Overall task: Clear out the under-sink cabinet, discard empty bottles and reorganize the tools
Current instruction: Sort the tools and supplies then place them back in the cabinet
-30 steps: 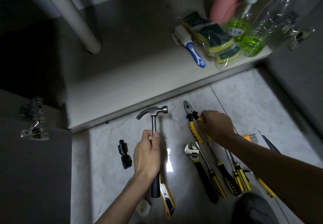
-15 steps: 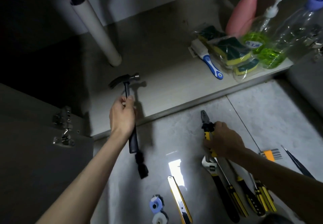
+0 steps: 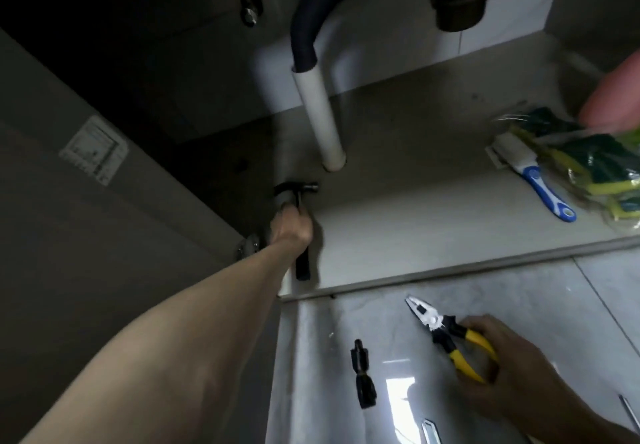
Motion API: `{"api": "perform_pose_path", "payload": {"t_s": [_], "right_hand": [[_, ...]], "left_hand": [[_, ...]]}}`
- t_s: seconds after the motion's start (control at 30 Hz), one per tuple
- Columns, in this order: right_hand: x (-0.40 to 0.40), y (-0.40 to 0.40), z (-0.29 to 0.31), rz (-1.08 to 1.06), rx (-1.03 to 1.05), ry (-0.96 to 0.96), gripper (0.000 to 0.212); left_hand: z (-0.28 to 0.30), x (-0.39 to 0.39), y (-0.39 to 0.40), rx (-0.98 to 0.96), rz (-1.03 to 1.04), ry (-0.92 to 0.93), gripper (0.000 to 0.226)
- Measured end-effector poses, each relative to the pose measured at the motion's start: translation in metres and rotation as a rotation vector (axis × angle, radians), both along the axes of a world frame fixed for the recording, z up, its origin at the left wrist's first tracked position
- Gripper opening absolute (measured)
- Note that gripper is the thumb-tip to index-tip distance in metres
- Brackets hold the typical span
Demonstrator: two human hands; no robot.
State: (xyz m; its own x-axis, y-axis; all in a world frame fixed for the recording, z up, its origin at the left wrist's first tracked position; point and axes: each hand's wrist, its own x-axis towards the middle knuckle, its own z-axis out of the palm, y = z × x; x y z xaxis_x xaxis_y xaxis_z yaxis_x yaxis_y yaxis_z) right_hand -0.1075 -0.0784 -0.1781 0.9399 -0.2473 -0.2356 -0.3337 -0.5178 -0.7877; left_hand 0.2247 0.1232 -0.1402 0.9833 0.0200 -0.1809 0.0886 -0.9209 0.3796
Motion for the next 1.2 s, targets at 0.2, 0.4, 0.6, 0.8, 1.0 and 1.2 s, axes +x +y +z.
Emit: {"api": "perform_pose_path", "payload": {"t_s": [0.2,0.4,0.6,0.8,1.0,1.2], "right_hand": [[0.083,0.008,0.036,-0.088,-0.038,-0.175,0.056],[0.185,0.022,0.033,-0.145,-0.165,-0.051,0.048],[0.202,0.048,0.009,-0.188,-0.279,-0.033,0.059],[0.196,0.054,0.01,-0.157,-0.502,-0.059,0.062],[0.17,0.053,0.006,-0.015,-0.599,-0.088,0.075],[0.17,0.06,0.007,-0.02,-0.504,-0.098,0.075]], "left_hand": [[-0.012,0.013,0.01,0.127,-0.055,-0.044,0.044],[-0.01,0.018,0.009,0.333,-0.141,-0.06,0.039],[-0.004,0.025,0.007,0.332,-0.117,0.015,0.04],[-0.007,0.024,0.014,0.251,-0.092,-0.016,0.038],[-0.014,0.03,0.017,0.181,-0.082,-0.039,0.031],[-0.016,0.033,0.018,0.13,-0.068,-0.048,0.031]]}}
